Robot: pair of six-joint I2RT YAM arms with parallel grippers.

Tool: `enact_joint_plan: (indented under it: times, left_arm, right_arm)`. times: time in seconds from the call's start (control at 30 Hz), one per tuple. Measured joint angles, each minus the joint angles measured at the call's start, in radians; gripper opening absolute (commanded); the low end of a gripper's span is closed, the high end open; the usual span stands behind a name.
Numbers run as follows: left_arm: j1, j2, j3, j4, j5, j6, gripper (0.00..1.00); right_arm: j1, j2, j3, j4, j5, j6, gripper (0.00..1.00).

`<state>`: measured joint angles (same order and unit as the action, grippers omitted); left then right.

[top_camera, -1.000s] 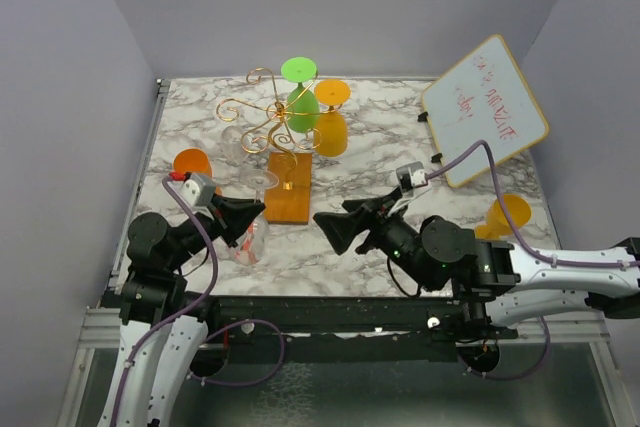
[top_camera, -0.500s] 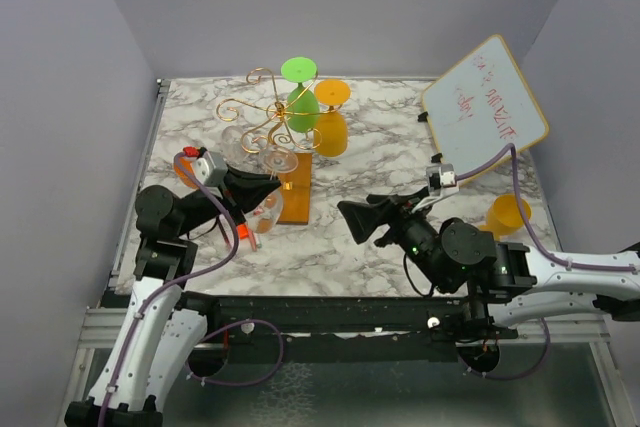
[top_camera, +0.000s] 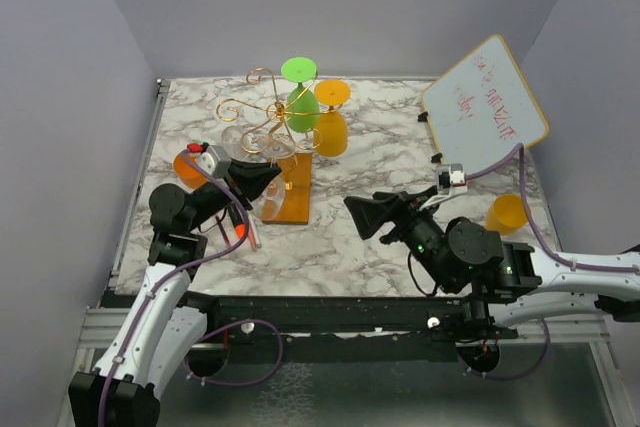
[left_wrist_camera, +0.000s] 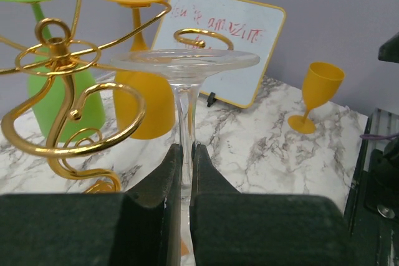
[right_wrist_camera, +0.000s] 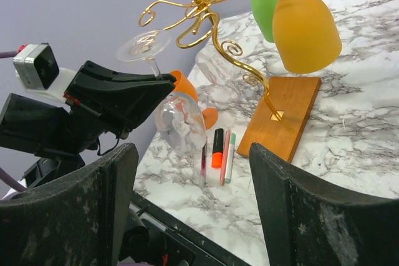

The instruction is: Place the wine glass upside down on the wine glass rack

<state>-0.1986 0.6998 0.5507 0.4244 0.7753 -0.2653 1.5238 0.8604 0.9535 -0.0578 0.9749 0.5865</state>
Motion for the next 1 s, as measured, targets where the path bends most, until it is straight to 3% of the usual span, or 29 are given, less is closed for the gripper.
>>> enact_joint_plan:
  times: [0.63, 1.0]
  left_arm:
    - [-0.018, 0.091, -0.086, 0.251, -0.224, -0.031, 0.0]
    - [-0.018, 0.087, -0.138, 0.31, -0.352, -0.057, 0.0]
  right_arm:
    - [0.0, 0.03, 0.0, -0.02, 0.0, 0.019, 0.76]
    - [0.0, 0.02, -0.003, -0.04, 0.0, 0.05, 0.77]
